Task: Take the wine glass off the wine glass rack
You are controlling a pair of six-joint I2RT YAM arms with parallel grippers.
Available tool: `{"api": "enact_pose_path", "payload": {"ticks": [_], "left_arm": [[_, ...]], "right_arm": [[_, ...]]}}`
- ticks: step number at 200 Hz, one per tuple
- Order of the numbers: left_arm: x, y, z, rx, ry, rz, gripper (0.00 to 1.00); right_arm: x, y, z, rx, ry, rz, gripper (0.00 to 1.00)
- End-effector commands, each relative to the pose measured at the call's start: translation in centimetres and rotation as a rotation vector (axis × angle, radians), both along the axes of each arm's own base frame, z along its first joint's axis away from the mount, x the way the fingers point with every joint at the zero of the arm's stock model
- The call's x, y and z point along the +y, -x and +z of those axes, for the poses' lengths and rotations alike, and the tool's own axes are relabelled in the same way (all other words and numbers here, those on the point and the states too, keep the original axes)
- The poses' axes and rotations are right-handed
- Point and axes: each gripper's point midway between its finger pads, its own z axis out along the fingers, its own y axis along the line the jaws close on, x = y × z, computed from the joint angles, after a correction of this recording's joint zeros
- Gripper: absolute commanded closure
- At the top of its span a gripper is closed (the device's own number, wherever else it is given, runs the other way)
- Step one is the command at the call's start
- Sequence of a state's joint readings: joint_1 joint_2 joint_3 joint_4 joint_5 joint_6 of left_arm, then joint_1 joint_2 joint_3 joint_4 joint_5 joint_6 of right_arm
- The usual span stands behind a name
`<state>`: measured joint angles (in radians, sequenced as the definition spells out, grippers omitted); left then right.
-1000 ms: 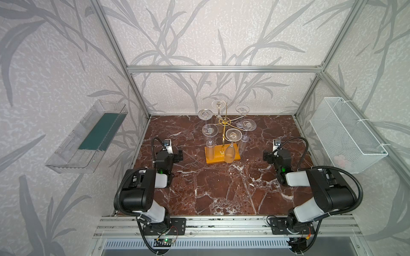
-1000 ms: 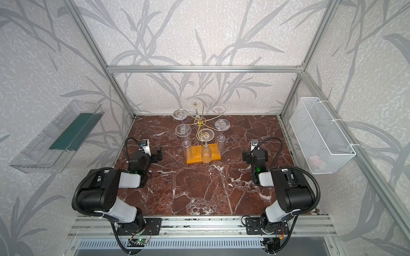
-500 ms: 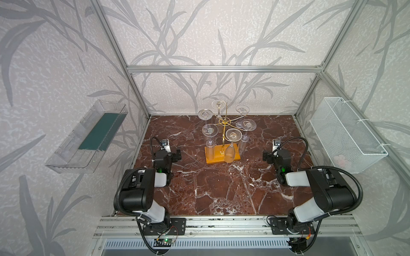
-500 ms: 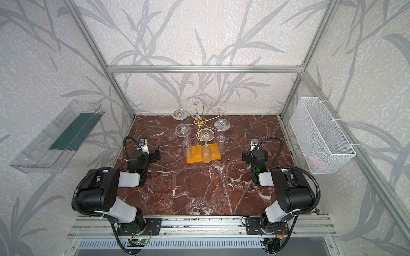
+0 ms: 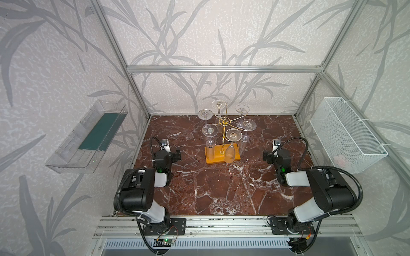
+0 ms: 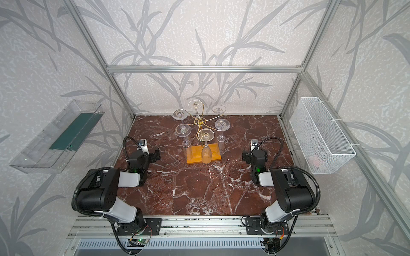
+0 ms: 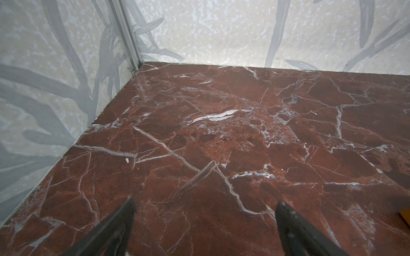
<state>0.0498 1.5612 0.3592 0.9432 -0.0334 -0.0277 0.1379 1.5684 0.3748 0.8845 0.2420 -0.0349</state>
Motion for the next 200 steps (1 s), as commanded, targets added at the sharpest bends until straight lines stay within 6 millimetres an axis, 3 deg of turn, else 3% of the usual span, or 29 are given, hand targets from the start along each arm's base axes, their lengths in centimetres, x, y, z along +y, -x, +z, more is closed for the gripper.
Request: {"api": "enact_pose_path", "payload": {"ticks": [1,18,32,54,88,112,166,200], "left_arm": [[0.5,0.0,2.0,-0.051,0.002,0.029,0.01],[0.7,0.8,4.2,-0.053,0.001,0.046,0.01],[0.4,1.4,7.2,-0.067,0.027,0.035,0.01],[-0.7,2.6,12.1,-0.058,0.123,0.005,0.02],[-5.1,4.3,18.8,-0.139,0.298,-0.204,0.02],[-7.6,5.3,22.4,-0.194,0.439,-0.327,0.02],[-10.8,5.1,26.3,-0.118,0.774,-0.437,0.05],[-12.8,5.4,26.9,-0.055,0.904,-0.526,0.09]], "right_arm": [[-0.1,-0.4,1.5,-0.045,-0.009,-0.009,0.00],[-0.3,-0.4,2.1,-0.056,-0.009,-0.022,0.00],[0.3,-0.2,2.8,-0.056,-0.003,0.020,0.00],[1.0,0.4,6.4,-0.062,0.015,0.055,0.00],[1.7,2.5,14.1,-0.038,-0.092,0.073,0.01],[3.5,4.8,17.4,0.030,-0.192,0.165,0.01],[6.2,9.5,23.8,0.154,-0.361,0.287,0.00],[7.9,10.9,25.4,0.185,-0.460,0.358,0.01]]}}
